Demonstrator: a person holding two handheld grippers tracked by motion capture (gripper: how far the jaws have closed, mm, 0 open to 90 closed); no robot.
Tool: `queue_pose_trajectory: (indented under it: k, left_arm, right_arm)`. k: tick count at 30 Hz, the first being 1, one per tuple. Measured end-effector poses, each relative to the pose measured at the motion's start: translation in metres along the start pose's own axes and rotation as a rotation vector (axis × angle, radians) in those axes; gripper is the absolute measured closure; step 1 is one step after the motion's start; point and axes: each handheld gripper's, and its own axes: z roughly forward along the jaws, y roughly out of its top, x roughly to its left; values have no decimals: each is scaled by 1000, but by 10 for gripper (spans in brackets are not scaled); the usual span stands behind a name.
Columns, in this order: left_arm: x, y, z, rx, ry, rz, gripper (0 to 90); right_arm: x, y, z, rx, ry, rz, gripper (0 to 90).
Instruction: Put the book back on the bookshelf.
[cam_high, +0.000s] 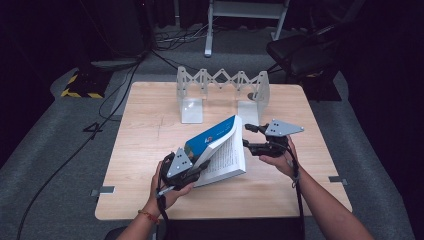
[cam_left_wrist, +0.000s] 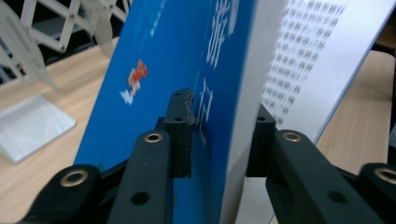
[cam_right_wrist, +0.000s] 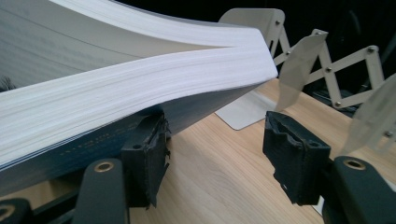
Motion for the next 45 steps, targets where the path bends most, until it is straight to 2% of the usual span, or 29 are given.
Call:
queue_pose_trajectory:
  k: [2, 4, 6, 8, 9, 12, 15, 17, 22, 24, 28, 33, 36, 38, 42, 44, 45]
  left_arm:
    - [1, -1, 2, 28, -24, -6, 653]
    - [2, -3, 3, 26, -30, -6, 616]
    - [5, -4, 2, 4, -44, 4, 656]
    - [10, -5, 3, -16, -74, -12, 717]
    - [12, -4, 5, -19, -92, -16, 721]
    - [12, -1, 12, -20, -103, -4, 721]
    - [12, 6, 21, -37, -130, -3, 714]
    - [11, 11, 28, -62, -154, -3, 714]
    - [7, 21, 42, -91, -197, -5, 714]
    - [5, 25, 46, -106, -212, -9, 715]
    - [4, 30, 53, -132, -228, -12, 715]
    - [4, 30, 50, -140, -213, -4, 711]
    - [6, 28, 41, -138, -183, 4, 706]
    - [8, 27, 37, -137, -176, 6, 708]
    - [13, 20, 25, -131, -151, -7, 705]
    - [17, 16, 19, -115, -157, -9, 686]
    - [17, 15, 16, -100, -149, 10, 663]
  right_arm:
    - [3, 2, 4, 13, 6, -10, 403]
    - [6, 3, 8, 19, 15, -17, 403]
    - [7, 5, 9, 19, 13, -17, 404]
    - [5, 4, 10, 15, 19, -8, 417]
    - [3, 3, 9, 18, 21, -7, 418]
    - [2, 2, 8, 24, 4, -19, 449]
    - [-4, -1, 3, 19, 1, 1, 517]
    - [-5, -1, -3, 4, -23, -30, 546]
    - [-10, 3, -22, -11, -60, -43, 545]
    - [-12, 6, -31, -18, -67, -62, 545]
    - [-16, 8, -40, -32, -80, -43, 546]
    - [-13, 7, -43, -43, -64, -33, 545]
    - [-8, 8, -40, -61, -43, -30, 544]
    - [-2, 11, -35, -74, -24, -41, 525]
    - [8, 12, -22, -61, -5, -51, 493]
    - [11, 12, -15, -56, 9, -54, 462]
    - [14, 12, -12, -57, 26, -52, 458]
